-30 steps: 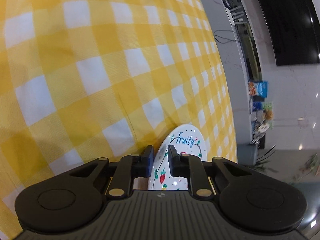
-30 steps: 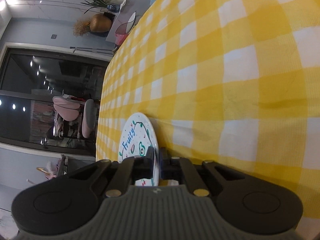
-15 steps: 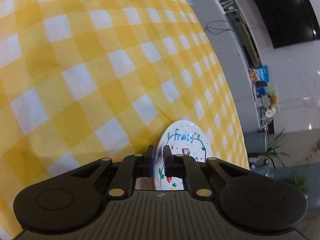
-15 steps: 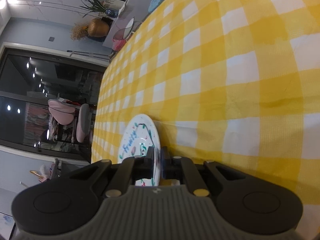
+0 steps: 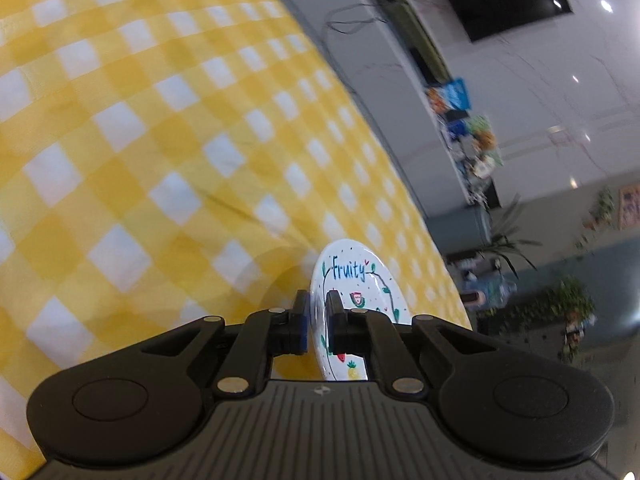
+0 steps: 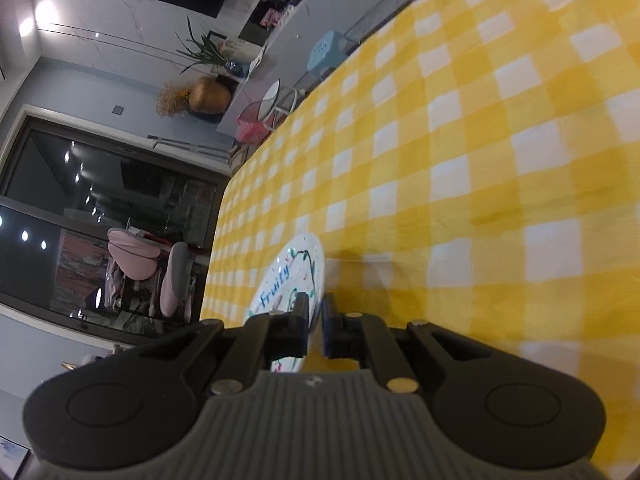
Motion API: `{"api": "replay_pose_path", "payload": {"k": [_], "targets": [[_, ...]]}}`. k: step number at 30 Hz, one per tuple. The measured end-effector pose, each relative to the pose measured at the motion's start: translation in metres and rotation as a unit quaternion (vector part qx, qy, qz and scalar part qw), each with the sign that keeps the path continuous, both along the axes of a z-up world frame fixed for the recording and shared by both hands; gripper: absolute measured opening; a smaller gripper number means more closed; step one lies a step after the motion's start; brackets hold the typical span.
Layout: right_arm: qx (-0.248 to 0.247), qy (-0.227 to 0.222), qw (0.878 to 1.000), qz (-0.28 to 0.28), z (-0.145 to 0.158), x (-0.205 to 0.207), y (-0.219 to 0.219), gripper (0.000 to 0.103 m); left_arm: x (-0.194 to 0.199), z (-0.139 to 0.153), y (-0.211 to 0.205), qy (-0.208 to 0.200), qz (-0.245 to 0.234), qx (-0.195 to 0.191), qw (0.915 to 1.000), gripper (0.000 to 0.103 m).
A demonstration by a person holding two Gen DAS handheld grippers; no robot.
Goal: Organize plates and bowls
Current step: 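Lift the 'Fruity' plate on edge with both tools, then lower the 'Fruity' plate onto the glass plate and open both tools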
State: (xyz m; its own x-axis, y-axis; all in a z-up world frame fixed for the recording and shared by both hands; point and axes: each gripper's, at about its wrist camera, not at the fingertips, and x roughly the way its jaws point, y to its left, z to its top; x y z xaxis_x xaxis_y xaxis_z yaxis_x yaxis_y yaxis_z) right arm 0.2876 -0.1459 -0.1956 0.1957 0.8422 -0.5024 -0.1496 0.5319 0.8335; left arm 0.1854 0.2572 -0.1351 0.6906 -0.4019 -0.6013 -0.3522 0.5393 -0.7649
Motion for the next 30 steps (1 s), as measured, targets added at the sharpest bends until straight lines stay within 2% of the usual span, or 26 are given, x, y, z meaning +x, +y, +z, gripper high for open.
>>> {"api": "replay_pose_path", "payload": {"k": [8, 13, 16, 22, 30], "targets": [[0.007, -0.025, 0.998, -0.048, 0.024, -0.047, -0.050, 0.004, 0.007, 0.015, -0.028, -0.028, -0.077, -0.018, 0.9965, 0.008], [0.016, -0.026, 0.996, -0.084, 0.032, -0.081, -0.086, 0.004, 0.008, 0.023, -0.048, -0.043, -0.127, -0.040, 0.9901, 0.008], [0.016, -0.024, 0.995, -0.099, 0.038, -0.097, -0.106, 0.004, 0.010, 0.027, -0.064, -0.048, -0.154, -0.037, 0.9863, 0.008], [0.009, -0.012, 0.991, -0.131, 0.045, -0.128, -0.146, 0.005, 0.017, 0.030, -0.098, -0.042, -0.216, -0.033, 0.9750, 0.008], [-0.015, 0.007, 0.986, -0.168, 0.047, -0.180, -0.192, 0.005, 0.020, 0.029, -0.156, -0.015, -0.302, 0.016, 0.9531, 0.008]]}}
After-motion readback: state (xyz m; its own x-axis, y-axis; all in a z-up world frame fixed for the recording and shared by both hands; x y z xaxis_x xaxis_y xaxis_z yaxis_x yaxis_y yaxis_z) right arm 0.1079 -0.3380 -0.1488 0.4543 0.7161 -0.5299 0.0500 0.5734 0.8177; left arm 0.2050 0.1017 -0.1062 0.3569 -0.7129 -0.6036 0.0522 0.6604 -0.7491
